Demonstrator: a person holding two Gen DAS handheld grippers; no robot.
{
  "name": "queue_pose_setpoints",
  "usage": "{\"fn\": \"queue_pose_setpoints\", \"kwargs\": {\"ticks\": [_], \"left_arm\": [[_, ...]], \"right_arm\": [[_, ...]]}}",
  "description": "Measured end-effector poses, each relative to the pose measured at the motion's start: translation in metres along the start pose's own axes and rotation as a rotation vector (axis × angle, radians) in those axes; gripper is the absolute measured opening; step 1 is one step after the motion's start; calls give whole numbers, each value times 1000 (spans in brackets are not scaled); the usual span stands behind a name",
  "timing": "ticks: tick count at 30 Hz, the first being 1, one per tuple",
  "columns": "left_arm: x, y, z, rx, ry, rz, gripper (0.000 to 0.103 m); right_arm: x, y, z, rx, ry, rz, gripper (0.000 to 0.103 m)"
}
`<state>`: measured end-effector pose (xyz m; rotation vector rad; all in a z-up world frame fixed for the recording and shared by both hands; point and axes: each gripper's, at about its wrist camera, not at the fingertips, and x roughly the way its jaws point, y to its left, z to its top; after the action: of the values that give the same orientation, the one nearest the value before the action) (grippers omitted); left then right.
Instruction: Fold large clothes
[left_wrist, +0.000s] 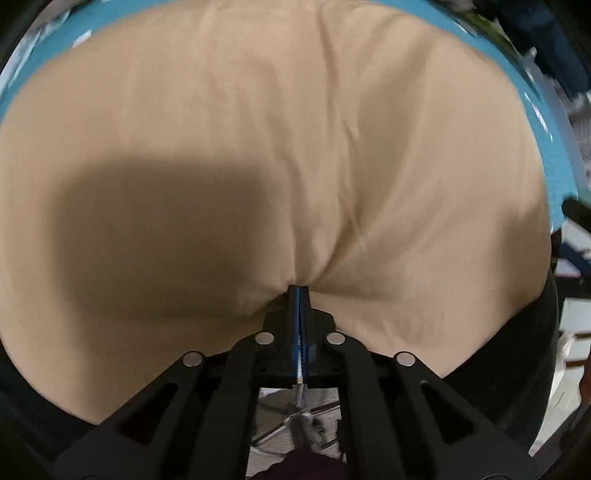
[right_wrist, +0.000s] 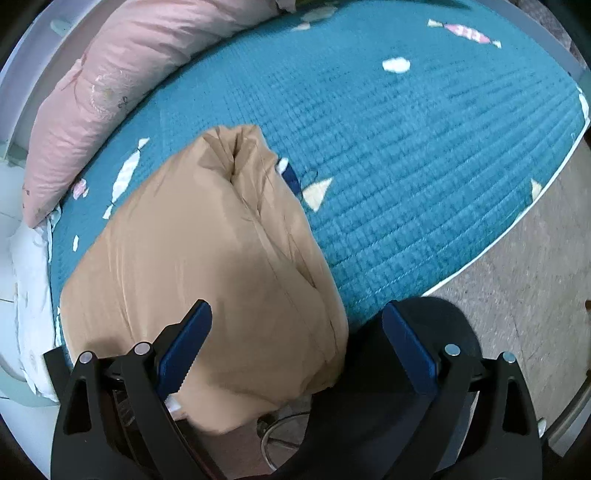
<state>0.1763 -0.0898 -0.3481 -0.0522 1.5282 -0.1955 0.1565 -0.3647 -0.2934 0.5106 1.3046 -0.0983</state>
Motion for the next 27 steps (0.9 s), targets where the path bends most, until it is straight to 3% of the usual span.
{"fn": "queue_pose_setpoints", "kwargs": {"ticks": [4, 10, 13, 16, 17, 22, 27], "left_arm": [[-42, -12, 6, 26, -33, -49, 3], [-86, -13, 35, 7, -154, -37, 3], [-72, 1, 57, -29, -151, -16, 3], [-27, 11, 79, -71, -92, 6, 2], [-22, 14, 80, -72, -109, 1, 2], [-23, 17, 86, -65, -102, -19, 3], [-25, 20, 83, -61, -106, -28, 2]], "right_arm": [[-1, 4, -4, -29, -6, -1, 90], [0, 0, 7, -9, -10, 6, 90], [-3, 0, 16, -15, -23, 21, 90], [1, 2, 27, -29, -16, 28, 90], [3, 3, 30, -34, -12, 33, 90], [26, 10, 50, -89, 58, 73, 90], [60, 21, 64, -130, 156, 174, 91]]}}
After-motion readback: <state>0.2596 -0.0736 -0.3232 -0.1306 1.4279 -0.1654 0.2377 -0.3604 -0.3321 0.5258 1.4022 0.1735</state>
